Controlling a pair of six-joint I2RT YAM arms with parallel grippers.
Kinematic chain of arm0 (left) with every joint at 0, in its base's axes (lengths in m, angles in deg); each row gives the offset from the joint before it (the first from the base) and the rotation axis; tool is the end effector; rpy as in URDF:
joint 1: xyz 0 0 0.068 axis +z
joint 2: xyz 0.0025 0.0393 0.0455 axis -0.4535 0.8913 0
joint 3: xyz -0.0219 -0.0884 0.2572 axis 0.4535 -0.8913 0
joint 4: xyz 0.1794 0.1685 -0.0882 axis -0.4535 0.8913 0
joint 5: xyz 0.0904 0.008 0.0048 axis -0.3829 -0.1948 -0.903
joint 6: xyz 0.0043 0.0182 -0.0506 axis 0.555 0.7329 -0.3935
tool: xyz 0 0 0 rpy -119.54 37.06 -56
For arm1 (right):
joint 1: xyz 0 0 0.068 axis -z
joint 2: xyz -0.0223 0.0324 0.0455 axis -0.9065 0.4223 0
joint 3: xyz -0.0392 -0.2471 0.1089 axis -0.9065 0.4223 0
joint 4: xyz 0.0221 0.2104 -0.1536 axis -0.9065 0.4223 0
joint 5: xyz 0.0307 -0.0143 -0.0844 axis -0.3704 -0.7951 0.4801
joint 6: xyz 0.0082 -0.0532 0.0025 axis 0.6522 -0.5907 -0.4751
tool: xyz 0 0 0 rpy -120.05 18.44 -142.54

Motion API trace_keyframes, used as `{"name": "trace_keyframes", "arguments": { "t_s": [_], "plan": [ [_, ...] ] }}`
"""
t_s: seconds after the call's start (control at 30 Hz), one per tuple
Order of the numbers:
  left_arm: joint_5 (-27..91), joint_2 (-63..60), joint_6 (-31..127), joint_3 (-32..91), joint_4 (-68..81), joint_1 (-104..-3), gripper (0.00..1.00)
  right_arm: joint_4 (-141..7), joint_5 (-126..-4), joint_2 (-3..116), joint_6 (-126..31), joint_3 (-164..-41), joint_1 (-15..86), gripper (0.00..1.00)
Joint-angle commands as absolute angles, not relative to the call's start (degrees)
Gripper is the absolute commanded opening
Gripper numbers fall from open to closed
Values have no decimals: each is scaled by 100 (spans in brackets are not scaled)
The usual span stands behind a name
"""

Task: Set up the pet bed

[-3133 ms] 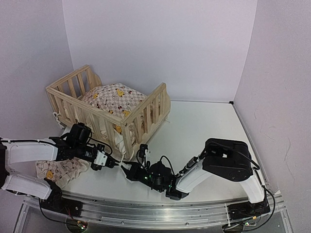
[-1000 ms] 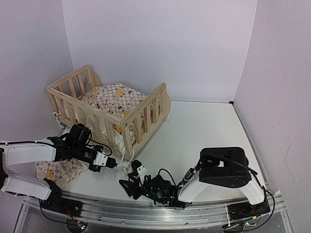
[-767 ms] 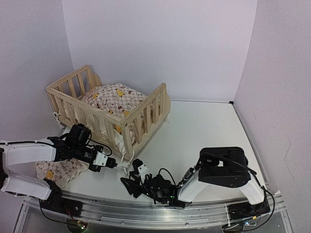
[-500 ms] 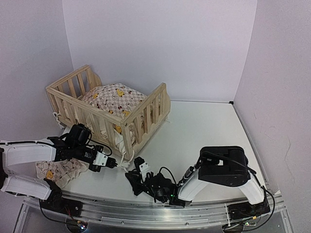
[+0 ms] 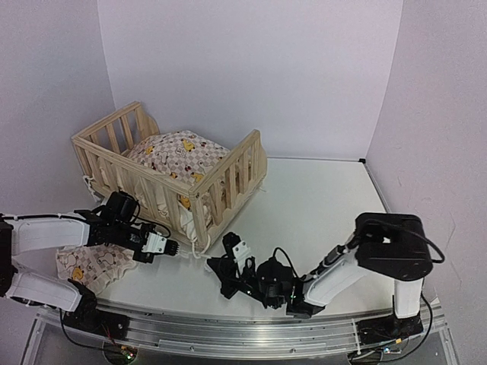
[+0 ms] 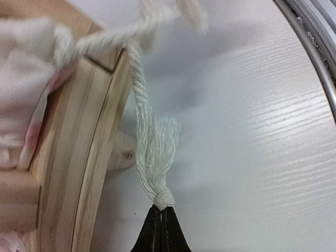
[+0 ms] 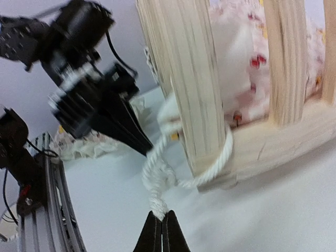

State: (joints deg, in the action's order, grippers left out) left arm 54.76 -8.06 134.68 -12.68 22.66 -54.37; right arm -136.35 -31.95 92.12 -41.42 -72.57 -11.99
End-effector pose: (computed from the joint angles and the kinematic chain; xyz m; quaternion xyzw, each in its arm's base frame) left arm 0.1839 -0.1161 0.1697 0.7644 0.5064 -0.1087 0.3839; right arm 0.1004 0.3678 0.1347 -0.2444 0.6747 0.3672 0.5918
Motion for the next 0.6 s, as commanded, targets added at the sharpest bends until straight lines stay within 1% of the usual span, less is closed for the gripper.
{"name": "trace_keyframes", "arguments": {
  "t_s": [0.0,0.2,0.3,0.4,0.47,0.57],
  "plan": [
    [5397,-696,13935,-977,2583,-5110,0,-13435,-3239,8164,-4613,-7008,-1131,0],
    [5265,-585,14297,-1132,2619,-5082,0,-12708,-3009,7404,-4289,-6621,-611,0],
    [5195,-548,14569,-1246,2639,-5080,0,-12226,-3185,7361,-4100,-6678,-383,0],
    [5186,-511,14681,-1279,2677,-5079,0,-12110,-3240,7400,-3655,-6523,-140,0],
    [5235,-493,14696,-1252,2708,-5082,0,-12033,-3414,7430,-3604,-6605,-110,0],
    [5524,-512,14791,-1118,2929,-5086,0,-11630,-4063,7602,-3554,-7023,-107,0]
  ]
}}
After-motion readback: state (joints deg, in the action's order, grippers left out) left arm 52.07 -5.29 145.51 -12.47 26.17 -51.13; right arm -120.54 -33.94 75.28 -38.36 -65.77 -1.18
